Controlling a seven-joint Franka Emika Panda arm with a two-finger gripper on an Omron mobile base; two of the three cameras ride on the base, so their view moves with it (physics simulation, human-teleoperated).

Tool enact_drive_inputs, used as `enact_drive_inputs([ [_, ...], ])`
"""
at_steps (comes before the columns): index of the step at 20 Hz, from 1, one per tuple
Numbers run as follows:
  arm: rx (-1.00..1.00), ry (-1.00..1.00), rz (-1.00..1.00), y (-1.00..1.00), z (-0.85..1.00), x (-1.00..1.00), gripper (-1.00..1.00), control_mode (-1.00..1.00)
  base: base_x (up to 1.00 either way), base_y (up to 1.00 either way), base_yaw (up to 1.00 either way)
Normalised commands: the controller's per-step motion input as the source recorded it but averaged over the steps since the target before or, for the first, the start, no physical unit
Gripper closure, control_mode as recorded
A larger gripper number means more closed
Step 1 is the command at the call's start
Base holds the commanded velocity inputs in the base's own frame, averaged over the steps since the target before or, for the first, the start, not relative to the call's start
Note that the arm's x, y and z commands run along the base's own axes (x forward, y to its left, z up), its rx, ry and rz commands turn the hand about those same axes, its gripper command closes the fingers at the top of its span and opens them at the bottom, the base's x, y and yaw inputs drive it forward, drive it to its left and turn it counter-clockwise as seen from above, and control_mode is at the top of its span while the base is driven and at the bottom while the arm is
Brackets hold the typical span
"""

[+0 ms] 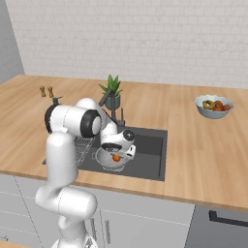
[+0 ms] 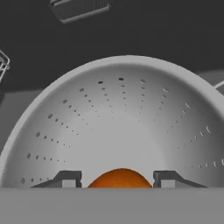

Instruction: Put the colander in the sink, put the tangerine in the colander, and turn on the sink faucet and pour water over the colander.

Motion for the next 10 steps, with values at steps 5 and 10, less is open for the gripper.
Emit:
enact_drive_inputs([
  [5,0.0,-0.12,0.0,0.02,0.31,-0.13,-1.0,-1.0,0.0,0.0,0.0],
  [10,0.0,-0.18,0.0,0.0,0.54,-0.26,-1.0,-1.0,0.0,0.0,0.0],
])
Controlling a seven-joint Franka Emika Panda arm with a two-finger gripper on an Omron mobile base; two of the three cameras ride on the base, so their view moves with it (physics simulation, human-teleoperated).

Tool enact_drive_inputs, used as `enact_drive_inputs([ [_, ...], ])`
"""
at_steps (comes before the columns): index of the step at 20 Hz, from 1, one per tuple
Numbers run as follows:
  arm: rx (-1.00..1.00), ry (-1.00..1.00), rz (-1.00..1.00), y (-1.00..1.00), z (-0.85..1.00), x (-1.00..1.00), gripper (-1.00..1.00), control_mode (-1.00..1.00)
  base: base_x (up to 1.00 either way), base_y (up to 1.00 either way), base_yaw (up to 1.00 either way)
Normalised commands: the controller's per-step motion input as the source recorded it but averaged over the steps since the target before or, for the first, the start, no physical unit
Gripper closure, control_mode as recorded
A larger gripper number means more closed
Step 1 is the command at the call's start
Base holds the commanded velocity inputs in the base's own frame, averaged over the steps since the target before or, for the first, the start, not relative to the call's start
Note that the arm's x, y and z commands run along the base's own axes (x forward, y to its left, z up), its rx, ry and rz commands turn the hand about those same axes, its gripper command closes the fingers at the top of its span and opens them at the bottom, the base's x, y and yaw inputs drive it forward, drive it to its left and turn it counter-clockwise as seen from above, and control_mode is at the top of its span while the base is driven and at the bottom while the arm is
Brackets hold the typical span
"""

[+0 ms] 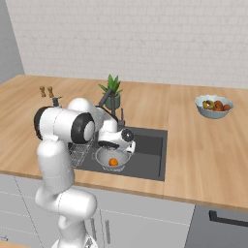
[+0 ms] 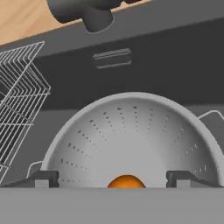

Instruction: Put the colander in the sink, put the tangerine in the colander, and turn on the sink faucet and pour water over the colander.

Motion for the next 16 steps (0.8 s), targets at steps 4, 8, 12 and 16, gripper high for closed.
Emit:
enact_drive_inputs([
  [4,0.0,-0.24,0.0,0.0,0.78,-0.39,-1.0,-1.0,0.0,0.0,0.0],
  [8,-0.02,-0.42,0.03,-0.03,0.74,-0.51,-1.0,-1.0,0.0,0.0,0.0],
  [12,0.0,-0.3,0.03,-0.03,0.8,-0.1,-1.0,-1.0,0.0,0.0,0.0],
  [16,0.0,-0.35,0.09,-0.13,0.55,0.0,-1.0,-1.0,0.0,0.0,0.0],
])
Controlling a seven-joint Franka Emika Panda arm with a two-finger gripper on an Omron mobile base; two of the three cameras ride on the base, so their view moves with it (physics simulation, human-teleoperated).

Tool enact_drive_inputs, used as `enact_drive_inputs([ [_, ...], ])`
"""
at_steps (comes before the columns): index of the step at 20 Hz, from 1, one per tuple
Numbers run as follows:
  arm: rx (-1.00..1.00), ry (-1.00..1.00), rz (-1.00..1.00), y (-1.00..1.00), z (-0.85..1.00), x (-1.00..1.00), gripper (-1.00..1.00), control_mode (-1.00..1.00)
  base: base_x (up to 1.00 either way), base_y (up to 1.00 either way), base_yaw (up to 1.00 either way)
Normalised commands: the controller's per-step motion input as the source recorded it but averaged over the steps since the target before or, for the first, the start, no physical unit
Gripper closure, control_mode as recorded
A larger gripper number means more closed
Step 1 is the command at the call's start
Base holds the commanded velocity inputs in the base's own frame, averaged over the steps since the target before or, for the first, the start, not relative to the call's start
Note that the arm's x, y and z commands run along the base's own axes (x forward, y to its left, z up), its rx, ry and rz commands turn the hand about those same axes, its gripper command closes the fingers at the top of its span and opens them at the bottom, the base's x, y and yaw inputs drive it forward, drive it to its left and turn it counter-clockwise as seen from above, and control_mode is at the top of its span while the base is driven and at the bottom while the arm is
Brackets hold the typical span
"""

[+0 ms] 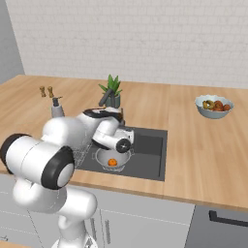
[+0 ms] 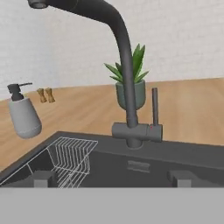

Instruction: Put the colander in the sink, put the tangerine in the colander, and turn on the sink faucet and pour water over the colander.

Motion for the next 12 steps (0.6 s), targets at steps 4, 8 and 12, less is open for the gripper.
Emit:
enact_drive_inputs([
  [4,0.0,-0.28,0.07,-0.18,0.45,0.01,-1.0,-1.0,0.0,0.0,0.0],
  [8,0.0,-0.19,0.03,-0.22,0.17,0.13,-1.0,-1.0,0.0,0.0,0.0],
  [12,0.0,-0.07,0.0,-0.15,0.0,0.39,-1.0,-1.0,0.0,0.0,0.0],
])
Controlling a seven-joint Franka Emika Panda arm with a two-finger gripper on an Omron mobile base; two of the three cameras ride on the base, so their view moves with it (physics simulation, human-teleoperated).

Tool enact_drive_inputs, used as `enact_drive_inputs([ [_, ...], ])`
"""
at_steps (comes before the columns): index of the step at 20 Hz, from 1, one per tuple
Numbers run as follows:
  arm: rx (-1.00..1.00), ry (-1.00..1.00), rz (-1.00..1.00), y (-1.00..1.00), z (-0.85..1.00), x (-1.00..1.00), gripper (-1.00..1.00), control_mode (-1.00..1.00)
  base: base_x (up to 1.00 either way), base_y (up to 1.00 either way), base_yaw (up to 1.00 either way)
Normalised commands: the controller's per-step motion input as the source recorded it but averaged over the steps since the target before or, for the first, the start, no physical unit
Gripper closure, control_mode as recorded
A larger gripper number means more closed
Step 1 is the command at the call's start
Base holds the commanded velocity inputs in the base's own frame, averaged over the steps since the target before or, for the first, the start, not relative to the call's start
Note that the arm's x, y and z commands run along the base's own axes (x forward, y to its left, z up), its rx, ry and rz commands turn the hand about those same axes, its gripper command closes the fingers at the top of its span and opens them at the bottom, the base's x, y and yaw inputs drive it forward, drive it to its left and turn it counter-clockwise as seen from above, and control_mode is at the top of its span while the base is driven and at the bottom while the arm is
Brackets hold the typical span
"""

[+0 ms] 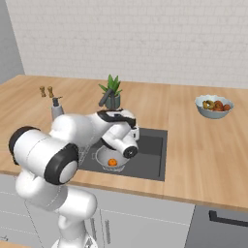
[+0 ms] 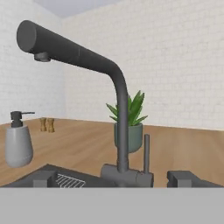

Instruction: Put the colander in the sink, put the tangerine in the colander, and turn on the sink faucet and pour water over the colander.

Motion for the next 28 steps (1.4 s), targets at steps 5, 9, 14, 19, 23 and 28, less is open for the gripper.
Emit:
enact_drive_inputs([
  [5,0.0,0.0,0.0,-0.04,0.0,0.52,-1.0,-1.0,0.0,0.0,0.0],
  [9,0.0,0.0,0.0,0.0,0.0,0.56,-1.0,-1.0,0.0,0.0,0.0],
  [14,0.01,0.0,0.0,0.0,0.0,0.6,-1.0,-1.0,0.0,0.0,0.0],
  [19,0.03,-0.02,0.0,0.0,0.0,0.41,-1.0,-1.0,0.0,0.0,0.0],
  [23,0.04,-0.08,0.03,0.03,-0.06,0.23,-1.0,-1.0,0.0,0.0,0.0],
  [28,0.05,-0.11,0.09,0.16,-0.13,0.08,-1.0,-1.0,0.0,0.0,0.0],
])
